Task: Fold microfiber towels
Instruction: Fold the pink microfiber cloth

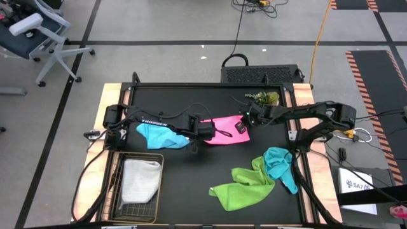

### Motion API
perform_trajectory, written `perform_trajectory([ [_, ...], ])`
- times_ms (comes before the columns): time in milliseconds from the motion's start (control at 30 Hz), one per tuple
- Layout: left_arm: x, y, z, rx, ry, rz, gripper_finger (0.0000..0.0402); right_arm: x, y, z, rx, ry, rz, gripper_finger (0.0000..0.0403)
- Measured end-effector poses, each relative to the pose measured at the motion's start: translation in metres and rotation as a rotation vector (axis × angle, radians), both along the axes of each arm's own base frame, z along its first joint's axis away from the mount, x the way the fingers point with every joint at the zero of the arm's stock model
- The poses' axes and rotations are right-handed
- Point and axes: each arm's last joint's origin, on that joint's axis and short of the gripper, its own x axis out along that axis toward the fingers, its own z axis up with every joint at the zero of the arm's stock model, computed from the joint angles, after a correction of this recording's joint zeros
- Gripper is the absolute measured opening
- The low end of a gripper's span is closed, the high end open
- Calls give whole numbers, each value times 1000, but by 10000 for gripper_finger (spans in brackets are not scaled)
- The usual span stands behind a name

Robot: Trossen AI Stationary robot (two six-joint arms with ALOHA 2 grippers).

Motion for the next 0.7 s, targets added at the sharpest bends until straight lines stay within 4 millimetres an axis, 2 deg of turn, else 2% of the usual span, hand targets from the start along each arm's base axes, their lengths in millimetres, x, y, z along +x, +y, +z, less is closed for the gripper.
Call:
perform_trajectory([
  [367,0,-1,1,56,15,-62,0,-1,1,-1,11,10,-10,0],
  [700,20,-10,27,110,-122,-243,0,-1,1,-1,20,6,-26,0],
])
